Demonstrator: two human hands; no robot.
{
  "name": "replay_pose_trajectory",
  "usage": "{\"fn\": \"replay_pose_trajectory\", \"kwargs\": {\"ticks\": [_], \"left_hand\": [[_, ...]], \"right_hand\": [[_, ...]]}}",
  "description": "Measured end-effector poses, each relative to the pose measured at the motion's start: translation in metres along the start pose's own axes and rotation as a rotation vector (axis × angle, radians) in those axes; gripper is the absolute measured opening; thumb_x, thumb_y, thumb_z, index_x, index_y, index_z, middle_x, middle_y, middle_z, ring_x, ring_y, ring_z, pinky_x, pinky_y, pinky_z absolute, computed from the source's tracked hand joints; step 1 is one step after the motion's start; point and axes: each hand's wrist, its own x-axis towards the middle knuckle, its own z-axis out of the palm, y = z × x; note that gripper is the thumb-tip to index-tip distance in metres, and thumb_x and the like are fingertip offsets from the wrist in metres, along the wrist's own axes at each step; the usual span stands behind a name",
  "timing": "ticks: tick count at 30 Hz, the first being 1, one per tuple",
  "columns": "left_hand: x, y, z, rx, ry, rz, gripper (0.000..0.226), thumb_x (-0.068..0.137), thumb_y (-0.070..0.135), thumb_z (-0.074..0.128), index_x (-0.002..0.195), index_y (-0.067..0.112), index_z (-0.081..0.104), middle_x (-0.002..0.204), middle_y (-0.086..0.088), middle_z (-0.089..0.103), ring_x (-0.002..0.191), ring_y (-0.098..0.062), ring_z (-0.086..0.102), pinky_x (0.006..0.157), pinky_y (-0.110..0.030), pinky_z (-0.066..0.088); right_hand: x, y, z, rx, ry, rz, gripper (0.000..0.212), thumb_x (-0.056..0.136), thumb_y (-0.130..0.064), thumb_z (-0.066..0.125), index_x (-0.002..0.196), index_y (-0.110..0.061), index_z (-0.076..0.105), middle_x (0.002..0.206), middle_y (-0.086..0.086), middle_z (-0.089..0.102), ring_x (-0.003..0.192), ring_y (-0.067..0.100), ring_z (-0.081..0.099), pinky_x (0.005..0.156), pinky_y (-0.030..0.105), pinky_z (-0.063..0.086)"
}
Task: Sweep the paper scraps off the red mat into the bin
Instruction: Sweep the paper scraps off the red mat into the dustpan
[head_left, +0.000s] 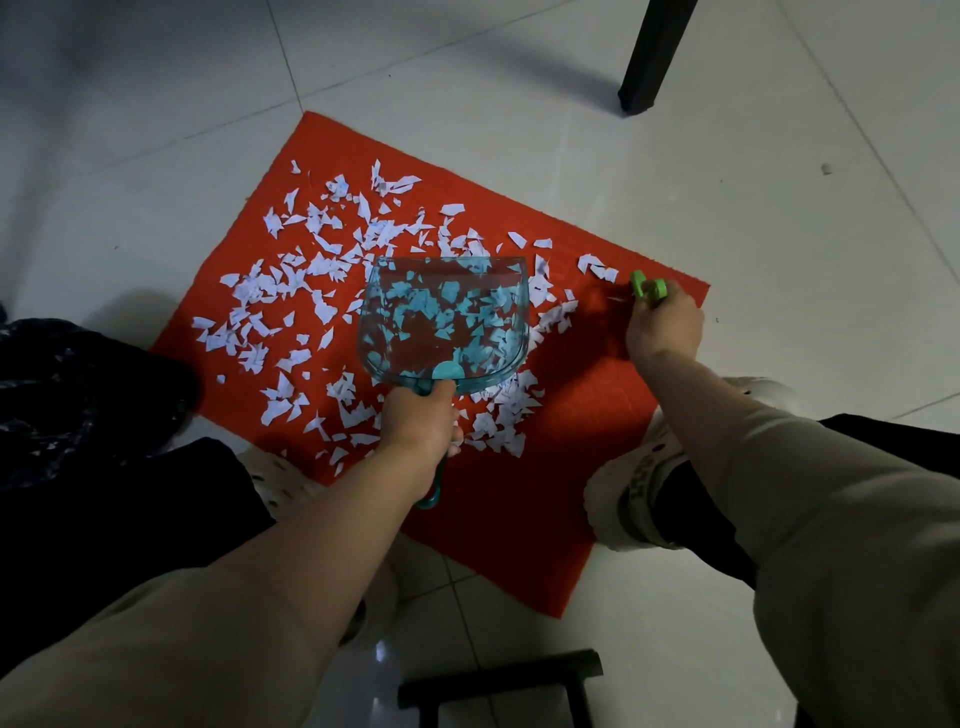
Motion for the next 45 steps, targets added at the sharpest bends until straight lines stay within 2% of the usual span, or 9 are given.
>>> {"fn": "replay_pose_trajectory", "kwargs": {"ticks": [5, 12, 17, 24, 28, 31, 35, 41, 45], "left_hand": [[0.003, 0.000, -0.001, 0.013, 0.015, -0.002, 0.023, 0.098, 0.025, 0.052, 0.100, 0.004, 0.062, 0.072, -0.005, 0.054, 0.053, -0.015, 0.050, 0.044, -0.024, 0.042], [0.002, 0.002, -0.001, 0.007, 0.021, 0.017, 0.028, 0.099, 0.025, 0.052, 0.108, 0.000, 0.063, 0.071, -0.005, 0.052, 0.049, -0.014, 0.047, 0.041, -0.022, 0.040], [0.004, 0.002, -0.002, -0.006, 0.025, 0.018, 0.027, 0.099, 0.026, 0.052, 0.105, 0.002, 0.063, 0.069, -0.003, 0.053, 0.048, -0.012, 0.047, 0.038, -0.020, 0.040], [0.007, 0.002, -0.002, -0.034, 0.024, 0.003, 0.020, 0.099, 0.022, 0.052, 0.098, 0.004, 0.060, 0.069, -0.004, 0.050, 0.049, -0.014, 0.045, 0.040, -0.022, 0.039], [0.007, 0.001, -0.001, -0.042, 0.028, -0.012, 0.020, 0.099, 0.022, 0.052, 0.099, 0.004, 0.060, 0.070, -0.004, 0.050, 0.051, -0.014, 0.046, 0.042, -0.023, 0.040], [0.007, 0.002, -0.001, -0.037, 0.035, -0.005, 0.021, 0.099, 0.022, 0.053, 0.101, 0.003, 0.061, 0.070, -0.004, 0.051, 0.050, -0.014, 0.046, 0.042, -0.023, 0.040], [0.006, 0.001, -0.003, -0.033, 0.031, -0.005, 0.030, 0.099, 0.024, 0.053, 0.110, -0.002, 0.061, 0.071, -0.004, 0.052, 0.048, -0.013, 0.047, 0.042, -0.024, 0.041], [0.010, -0.001, -0.004, -0.022, 0.052, -0.009, 0.030, 0.098, 0.024, 0.053, 0.111, -0.003, 0.062, 0.071, -0.004, 0.054, 0.049, -0.014, 0.049, 0.045, -0.026, 0.043], [0.011, -0.003, -0.005, -0.022, 0.060, -0.014, 0.030, 0.098, 0.025, 0.053, 0.109, -0.001, 0.063, 0.070, -0.004, 0.054, 0.049, -0.014, 0.050, 0.043, -0.024, 0.044]], "right_hand": [[-0.018, -0.011, 0.010, 0.050, -0.165, -0.144, 0.027, 0.095, -0.014, 0.047, 0.111, -0.008, 0.067, 0.095, 0.013, 0.067, 0.082, 0.026, 0.060, 0.072, 0.033, 0.048], [0.001, -0.008, 0.011, 0.152, 0.048, -0.100, 0.030, 0.092, -0.017, 0.045, 0.110, -0.009, 0.068, 0.108, 0.019, 0.065, 0.101, 0.035, 0.059, 0.086, 0.034, 0.044], [0.020, -0.016, 0.007, 0.076, 0.005, -0.055, 0.032, 0.095, -0.015, 0.049, 0.124, -0.009, 0.061, 0.120, 0.018, 0.062, 0.113, 0.035, 0.055, 0.097, 0.040, 0.045], [0.031, -0.023, 0.009, -0.006, -0.143, -0.131, 0.027, 0.093, -0.011, 0.046, 0.110, -0.007, 0.066, 0.104, 0.018, 0.068, 0.096, 0.036, 0.062, 0.074, 0.033, 0.047], [0.023, -0.024, 0.007, 0.091, -0.105, -0.163, 0.029, 0.094, -0.015, 0.044, 0.109, -0.007, 0.068, 0.100, 0.013, 0.069, 0.083, 0.026, 0.065, 0.073, 0.020, 0.049], [0.025, -0.021, 0.007, 0.063, 0.017, -0.161, 0.029, 0.093, -0.018, 0.045, 0.108, -0.006, 0.067, 0.104, 0.017, 0.068, 0.097, 0.034, 0.062, 0.081, 0.032, 0.046], [0.029, -0.025, 0.006, 0.024, -0.013, -0.104, 0.029, 0.095, -0.017, 0.047, 0.117, -0.008, 0.062, 0.112, 0.019, 0.064, 0.104, 0.036, 0.058, 0.085, 0.036, 0.046], [0.019, -0.031, 0.020, -0.027, -0.183, -0.170, 0.021, 0.096, -0.018, 0.049, 0.106, -0.006, 0.063, 0.095, 0.013, 0.066, 0.079, 0.027, 0.059, 0.064, 0.033, 0.044], [0.013, -0.027, 0.017, 0.038, -0.125, -0.215, 0.027, 0.095, -0.016, 0.047, 0.112, -0.005, 0.065, 0.098, 0.012, 0.066, 0.083, 0.024, 0.059, 0.071, 0.029, 0.046]]}}
